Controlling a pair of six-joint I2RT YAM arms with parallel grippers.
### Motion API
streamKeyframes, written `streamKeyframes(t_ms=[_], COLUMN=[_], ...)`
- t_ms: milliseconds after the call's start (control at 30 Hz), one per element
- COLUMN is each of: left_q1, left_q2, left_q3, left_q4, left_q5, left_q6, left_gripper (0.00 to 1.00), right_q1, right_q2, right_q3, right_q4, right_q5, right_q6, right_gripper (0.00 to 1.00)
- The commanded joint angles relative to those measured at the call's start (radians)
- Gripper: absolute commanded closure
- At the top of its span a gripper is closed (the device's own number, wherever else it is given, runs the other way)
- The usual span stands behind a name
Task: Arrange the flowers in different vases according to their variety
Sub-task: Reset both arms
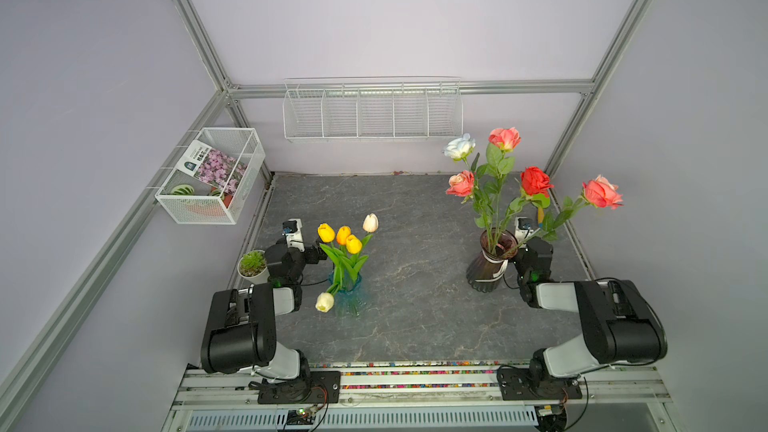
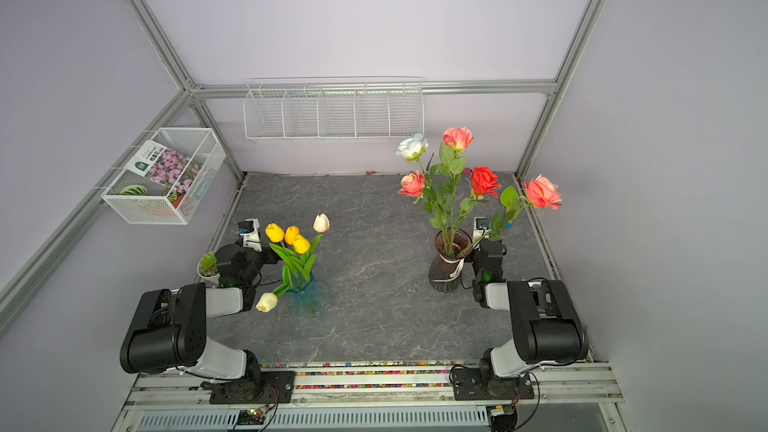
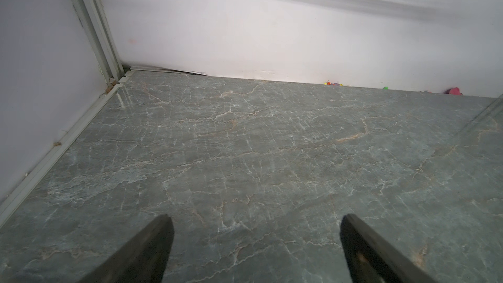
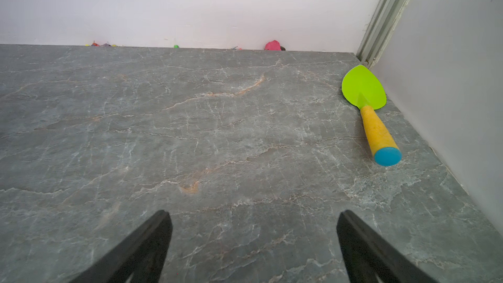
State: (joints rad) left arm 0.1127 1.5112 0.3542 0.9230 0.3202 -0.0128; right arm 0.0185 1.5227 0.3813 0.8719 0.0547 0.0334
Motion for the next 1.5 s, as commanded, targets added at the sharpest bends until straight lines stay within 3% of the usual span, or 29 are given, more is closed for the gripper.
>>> streamKeyframes(t_ms=[0, 1200, 1333, 1467], left_q1=[-0.005, -0.008, -0.008, -0.009], left_q2=[0.003, 0.001, -0.105, -0.154], left_q3=[0.003, 0.002, 0.003, -0.035], left_q4=[0.001, 0.001, -0.084, -0.055], left_q5=[-0.015, -0.02, -0.082, -0.088], left_q6=[0.017, 0.017, -0.009, -0.013], left_gripper=[0.0, 0.0, 0.0, 0.0], right_q1=[0.005, 0.005, 0.005, 0.005], right_q2=[-0.006, -0.008, -0.081, -0.141], right_q3=[0.01, 0.025, -0.022, -0.045], right_q4=[-0.045, -0.082, -0.042, -0.059], right_q5=[-0.011, 0.0, 0.044, 0.056], right_q6=[-0.014, -0.005, 0.004, 0.011], right_gripper=[0.01, 0.01, 0.01, 0.01])
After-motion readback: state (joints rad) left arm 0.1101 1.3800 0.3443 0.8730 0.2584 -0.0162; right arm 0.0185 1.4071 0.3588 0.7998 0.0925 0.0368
